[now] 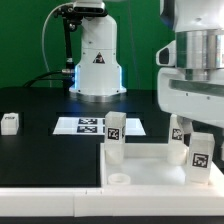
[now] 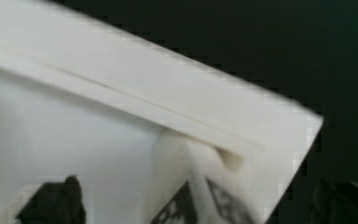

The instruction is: Assemble square table

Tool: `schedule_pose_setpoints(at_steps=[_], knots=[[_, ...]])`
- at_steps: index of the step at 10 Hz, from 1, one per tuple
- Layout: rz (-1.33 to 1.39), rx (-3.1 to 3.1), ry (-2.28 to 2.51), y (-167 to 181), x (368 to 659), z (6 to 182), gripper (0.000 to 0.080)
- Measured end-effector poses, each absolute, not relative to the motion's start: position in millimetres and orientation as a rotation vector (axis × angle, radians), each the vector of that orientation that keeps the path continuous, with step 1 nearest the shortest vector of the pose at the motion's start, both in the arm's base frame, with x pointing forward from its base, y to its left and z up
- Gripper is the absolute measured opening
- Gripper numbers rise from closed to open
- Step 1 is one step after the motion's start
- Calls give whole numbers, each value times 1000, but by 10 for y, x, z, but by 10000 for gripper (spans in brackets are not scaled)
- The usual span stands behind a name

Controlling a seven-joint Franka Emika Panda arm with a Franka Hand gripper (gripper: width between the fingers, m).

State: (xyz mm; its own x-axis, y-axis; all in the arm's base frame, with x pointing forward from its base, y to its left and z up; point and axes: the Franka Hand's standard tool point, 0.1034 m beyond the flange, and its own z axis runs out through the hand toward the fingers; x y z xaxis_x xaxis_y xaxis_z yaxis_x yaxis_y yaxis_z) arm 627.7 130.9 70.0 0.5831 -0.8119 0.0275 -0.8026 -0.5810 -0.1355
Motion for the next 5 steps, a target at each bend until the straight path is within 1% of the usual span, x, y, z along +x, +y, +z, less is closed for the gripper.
schedule_pose_setpoints(at_steps=[2,3,5], knots=[[-139,-2776,1234,1290,6272,687,646],[-155,-2875,1040,1266,6282,696,648],[-222,-3067,530,1171,6421,801,648]])
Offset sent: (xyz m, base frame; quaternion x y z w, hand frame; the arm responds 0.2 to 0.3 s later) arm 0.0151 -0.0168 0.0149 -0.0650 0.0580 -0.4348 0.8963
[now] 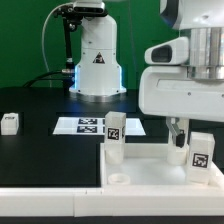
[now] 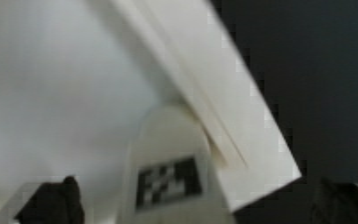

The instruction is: Assemble square table

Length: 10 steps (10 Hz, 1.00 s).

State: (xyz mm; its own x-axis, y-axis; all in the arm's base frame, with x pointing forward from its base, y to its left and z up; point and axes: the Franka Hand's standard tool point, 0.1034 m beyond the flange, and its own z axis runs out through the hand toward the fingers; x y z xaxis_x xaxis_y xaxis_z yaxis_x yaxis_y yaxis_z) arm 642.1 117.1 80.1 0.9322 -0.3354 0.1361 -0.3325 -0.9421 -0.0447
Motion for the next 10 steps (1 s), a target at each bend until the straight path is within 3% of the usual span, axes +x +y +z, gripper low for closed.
schedule_pose_setpoints(at_steps=[1,2,3,5,10], knots=[[-234,-3076,491,1159,6447,812,648],[-228,-3055,585,1171,6434,797,522],[-229,-3057,584,1168,6434,796,522],[-220,-2999,801,1145,6428,788,289],[-112,-2428,1856,1144,6360,770,287]])
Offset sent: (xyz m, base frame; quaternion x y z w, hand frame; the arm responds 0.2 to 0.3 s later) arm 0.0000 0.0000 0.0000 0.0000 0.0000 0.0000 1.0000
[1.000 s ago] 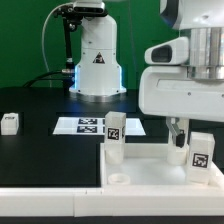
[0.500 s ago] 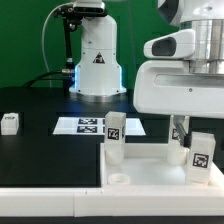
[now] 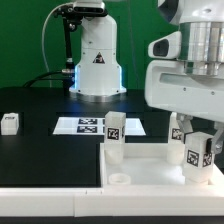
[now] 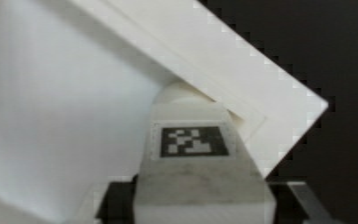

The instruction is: Assemble square table

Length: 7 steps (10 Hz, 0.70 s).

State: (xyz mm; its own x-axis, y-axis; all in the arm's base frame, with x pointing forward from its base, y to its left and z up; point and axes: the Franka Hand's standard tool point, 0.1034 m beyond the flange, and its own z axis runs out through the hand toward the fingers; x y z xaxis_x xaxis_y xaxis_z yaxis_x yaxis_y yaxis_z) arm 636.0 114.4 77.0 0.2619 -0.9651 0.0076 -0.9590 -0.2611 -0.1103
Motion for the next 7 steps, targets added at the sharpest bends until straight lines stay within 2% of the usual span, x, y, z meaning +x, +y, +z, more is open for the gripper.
schedule_pose_setpoints(at_steps=[2,5,6,7], knots=[[-17,-2045,2195,1125,6378,761,287],[-17,-2076,2192,1155,6353,752,288],[-43,-2280,2077,1194,6300,737,502],[-61,-2454,1885,1207,6308,744,502]])
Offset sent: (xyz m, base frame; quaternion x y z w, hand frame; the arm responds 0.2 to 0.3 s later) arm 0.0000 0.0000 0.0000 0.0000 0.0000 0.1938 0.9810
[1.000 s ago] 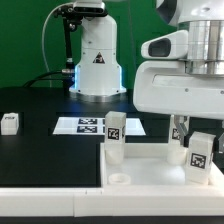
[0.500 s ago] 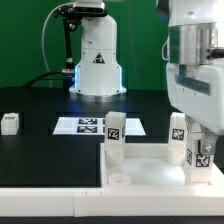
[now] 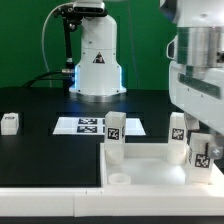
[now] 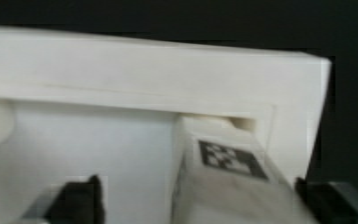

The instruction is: Assemble square table

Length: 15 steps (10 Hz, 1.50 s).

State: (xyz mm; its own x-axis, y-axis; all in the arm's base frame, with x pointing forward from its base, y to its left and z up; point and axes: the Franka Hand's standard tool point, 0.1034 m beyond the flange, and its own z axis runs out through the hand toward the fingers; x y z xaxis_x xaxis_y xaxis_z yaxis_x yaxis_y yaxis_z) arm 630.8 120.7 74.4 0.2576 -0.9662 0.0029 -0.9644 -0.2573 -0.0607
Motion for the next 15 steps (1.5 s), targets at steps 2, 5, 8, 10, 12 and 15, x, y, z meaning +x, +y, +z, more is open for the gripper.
schedule_pose_setpoints(at_steps=[2,5,8,10,12,15], knots=[[-72,-2709,1501,1189,6322,758,640],[-102,-2874,1187,1166,6342,759,648],[-251,-3098,412,1190,6487,829,649],[-247,-3077,533,1183,6480,817,553],[-244,-3023,747,1161,6479,815,360],[-255,-2809,1356,1136,6425,820,290]])
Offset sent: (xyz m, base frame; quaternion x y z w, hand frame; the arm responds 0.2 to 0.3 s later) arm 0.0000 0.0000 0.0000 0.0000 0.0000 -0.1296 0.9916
